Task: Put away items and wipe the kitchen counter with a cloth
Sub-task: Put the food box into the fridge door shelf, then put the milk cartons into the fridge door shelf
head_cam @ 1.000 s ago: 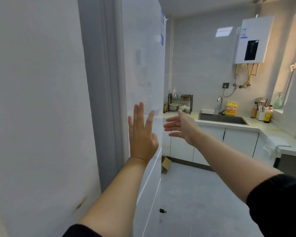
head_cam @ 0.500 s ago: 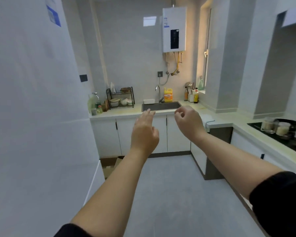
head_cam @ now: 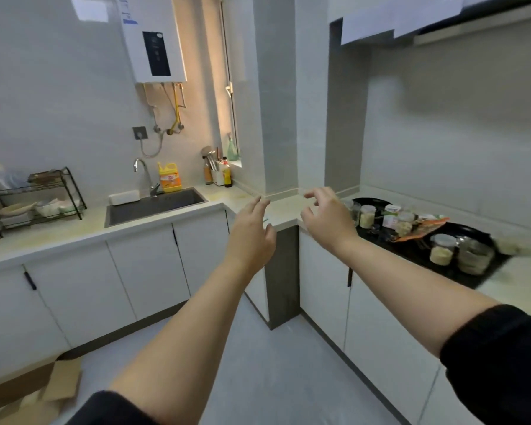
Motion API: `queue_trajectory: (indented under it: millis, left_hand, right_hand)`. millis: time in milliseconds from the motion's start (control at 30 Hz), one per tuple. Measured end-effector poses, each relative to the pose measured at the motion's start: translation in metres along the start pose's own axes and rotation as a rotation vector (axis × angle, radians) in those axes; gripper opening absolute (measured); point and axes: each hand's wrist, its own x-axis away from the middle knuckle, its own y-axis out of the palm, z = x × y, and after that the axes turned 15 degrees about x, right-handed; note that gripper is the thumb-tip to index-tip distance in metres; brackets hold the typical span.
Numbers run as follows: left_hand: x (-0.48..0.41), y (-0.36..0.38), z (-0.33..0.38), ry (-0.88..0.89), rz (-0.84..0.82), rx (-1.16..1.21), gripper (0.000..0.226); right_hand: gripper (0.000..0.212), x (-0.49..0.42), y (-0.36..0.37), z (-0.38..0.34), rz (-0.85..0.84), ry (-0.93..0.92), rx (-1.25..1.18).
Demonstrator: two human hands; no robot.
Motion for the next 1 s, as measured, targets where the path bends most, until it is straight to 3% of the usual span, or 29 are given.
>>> queue_trajectory:
  millis: [167,367,700,1000]
  left_hand:
    - [-0.057,0.085,-0.022,0.019,-0.157,0.123,0.054]
    - [-0.153,0.189,-0.05,0.164,-0.315,0.238,0.051]
    - [-0.304,0.352,-0.082,0.133,-0.57,0.386,0.052]
    - [-0.401,0.542,-0.099,0.164,-0.739,0.278,0.055]
  right_hand:
    - [0.031,-0.035,0.023,0.073,0.018,0.158,0.024]
    - [0.029,-0.101,0.06,0.164,0.061,0.306,0.105]
    - [0.031,-0.202,0.101,0.3,0.056,0.591,0.222]
    - [0.032,-0.284,0.125,0.48,-0.087,0.696,0.289]
